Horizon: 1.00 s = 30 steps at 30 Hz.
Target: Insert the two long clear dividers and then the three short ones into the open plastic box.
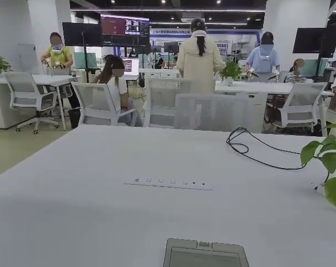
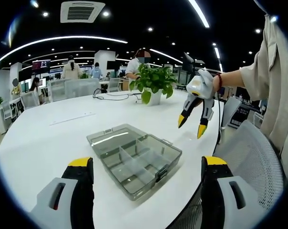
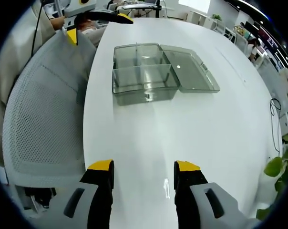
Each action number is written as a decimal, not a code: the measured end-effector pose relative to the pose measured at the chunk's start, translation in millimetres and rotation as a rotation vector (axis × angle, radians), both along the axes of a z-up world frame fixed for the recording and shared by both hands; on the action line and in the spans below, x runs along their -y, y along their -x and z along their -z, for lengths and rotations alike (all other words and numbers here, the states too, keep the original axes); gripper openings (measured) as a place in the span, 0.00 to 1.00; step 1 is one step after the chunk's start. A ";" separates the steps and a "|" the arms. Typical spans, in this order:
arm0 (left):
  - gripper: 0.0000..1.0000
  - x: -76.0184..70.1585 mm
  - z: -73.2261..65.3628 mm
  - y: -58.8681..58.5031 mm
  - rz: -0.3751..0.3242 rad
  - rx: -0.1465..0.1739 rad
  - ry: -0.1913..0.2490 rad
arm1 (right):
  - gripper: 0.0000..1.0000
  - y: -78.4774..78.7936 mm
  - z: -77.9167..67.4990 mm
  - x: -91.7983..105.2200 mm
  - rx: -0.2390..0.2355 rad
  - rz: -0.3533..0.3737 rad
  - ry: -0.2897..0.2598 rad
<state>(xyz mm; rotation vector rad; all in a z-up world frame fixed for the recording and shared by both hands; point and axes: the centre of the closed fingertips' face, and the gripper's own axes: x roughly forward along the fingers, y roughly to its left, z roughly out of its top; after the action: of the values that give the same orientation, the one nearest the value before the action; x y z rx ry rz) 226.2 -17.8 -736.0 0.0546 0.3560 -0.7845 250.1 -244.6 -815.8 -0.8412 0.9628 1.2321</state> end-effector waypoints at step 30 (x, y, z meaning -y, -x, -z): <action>0.92 -3.2 3.7 -0.8 -0.014 -0.007 -0.016 | 0.40 -8.3 39.2 71.0 -0.011 -0.026 0.169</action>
<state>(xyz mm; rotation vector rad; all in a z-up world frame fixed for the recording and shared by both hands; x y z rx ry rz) 227.0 -14.6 -739.7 0.0640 0.3693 -0.7683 258.4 -315.6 -855.0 -0.9832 1.0786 1.1901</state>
